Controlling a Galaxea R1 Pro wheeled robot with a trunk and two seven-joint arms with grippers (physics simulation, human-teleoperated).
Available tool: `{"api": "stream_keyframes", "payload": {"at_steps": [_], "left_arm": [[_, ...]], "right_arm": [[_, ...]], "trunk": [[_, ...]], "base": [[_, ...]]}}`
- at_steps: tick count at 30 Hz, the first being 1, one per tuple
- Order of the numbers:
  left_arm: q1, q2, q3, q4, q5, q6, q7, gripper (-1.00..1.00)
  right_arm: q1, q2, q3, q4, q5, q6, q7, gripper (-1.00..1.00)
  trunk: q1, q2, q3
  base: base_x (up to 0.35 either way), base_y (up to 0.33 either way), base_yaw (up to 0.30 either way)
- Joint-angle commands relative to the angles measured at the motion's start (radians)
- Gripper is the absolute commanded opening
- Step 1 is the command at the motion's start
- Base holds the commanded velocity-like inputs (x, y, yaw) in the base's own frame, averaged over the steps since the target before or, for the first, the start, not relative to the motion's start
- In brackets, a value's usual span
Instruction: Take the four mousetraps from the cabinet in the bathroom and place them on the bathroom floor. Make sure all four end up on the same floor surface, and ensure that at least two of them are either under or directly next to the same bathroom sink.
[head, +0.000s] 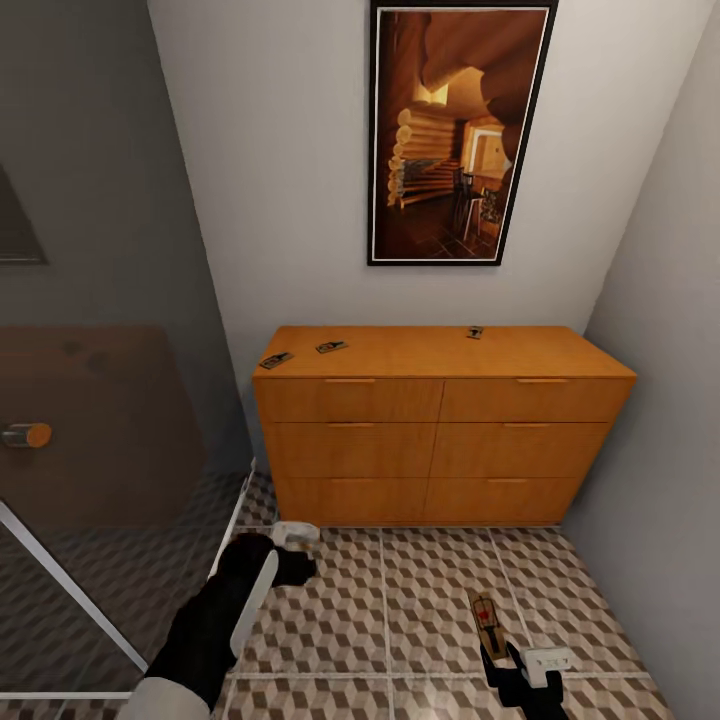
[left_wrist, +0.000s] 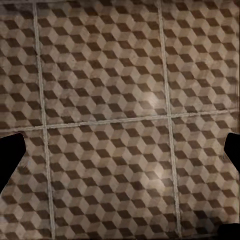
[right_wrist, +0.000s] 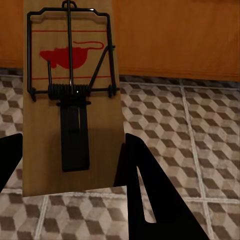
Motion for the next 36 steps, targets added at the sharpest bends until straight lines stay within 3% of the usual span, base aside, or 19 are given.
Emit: {"api": "stream_keyframes", "payload": {"at_steps": [1, 7, 8, 16, 20, 23, 28, 31, 36], "left_arm": [[-0.060, -0.001, -0.001, 0.012, 0.012, 0.015, 0.010, 1.00], [-0.326, -0.010, -0.001, 0.115, 0.014, 0.036, 0.009, 1.00], [-0.414, -0.011, -0.001, 0.140, 0.016, 0.040, 0.008, 1.00], [-0.673, -0.012, -0.001, 0.148, 0.025, 0.050, 0.007, 1.00], [-0.696, -0.010, -0.001, 0.145, 0.026, 0.051, 0.006, 1.00], [-0.700, -0.007, -0.001, 0.207, 0.026, 0.051, -0.013, 1.00], [-0.701, 0.004, -0.005, 0.243, 0.024, 0.050, -0.187, 1.00], [-0.701, 0.025, -0.007, 0.246, 0.022, 0.049, -0.298, 1.00], [-0.701, 0.067, -0.010, 0.243, 0.020, 0.048, -0.359, 1.00]], "right_arm": [[-0.001, 0.000, 0.006, 0.001, -0.011, -0.003, 0.006, -1.00], [-0.001, -0.001, 0.006, 0.001, -0.011, -0.002, 0.004, -1.00], [-0.001, -0.001, 0.006, 0.001, -0.011, -0.002, 0.003, -1.00], [-0.001, -0.001, 0.006, 0.001, -0.011, -0.002, 0.003, -1.00], [-0.001, -0.001, 0.006, 0.001, -0.011, -0.002, 0.003, -1.00], [-0.001, 0.002, 0.007, 0.000, -0.010, -0.002, 0.004, -1.00], [-0.001, 0.008, 0.009, -0.002, -0.010, -0.003, 0.005, -1.00], [-0.001, 0.027, 0.009, -0.002, -0.008, -0.004, 0.006, -1.00], [-0.001, 0.038, 0.011, -0.002, -0.007, -0.005, 0.007, -1.00]], "trunk": [[0.000, -0.001, -0.001], [0.000, -0.001, -0.001], [0.000, -0.001, -0.001], [0.000, -0.001, -0.001], [0.000, -0.001, -0.001], [0.000, -0.001, -0.001], [0.000, -0.001, -0.001], [0.000, -0.001, -0.001], [0.000, -0.001, -0.001]], "base": [[0.000, 0.000, 0.000], [0.000, 0.000, 0.000], [0.000, 0.000, 0.000], [0.000, 0.000, 0.000], [0.000, 0.000, 0.000], [0.000, 0.000, 0.000], [0.000, 0.000, 0.000], [0.000, 0.000, 0.000], [0.000, 0.000, 0.000]]}}
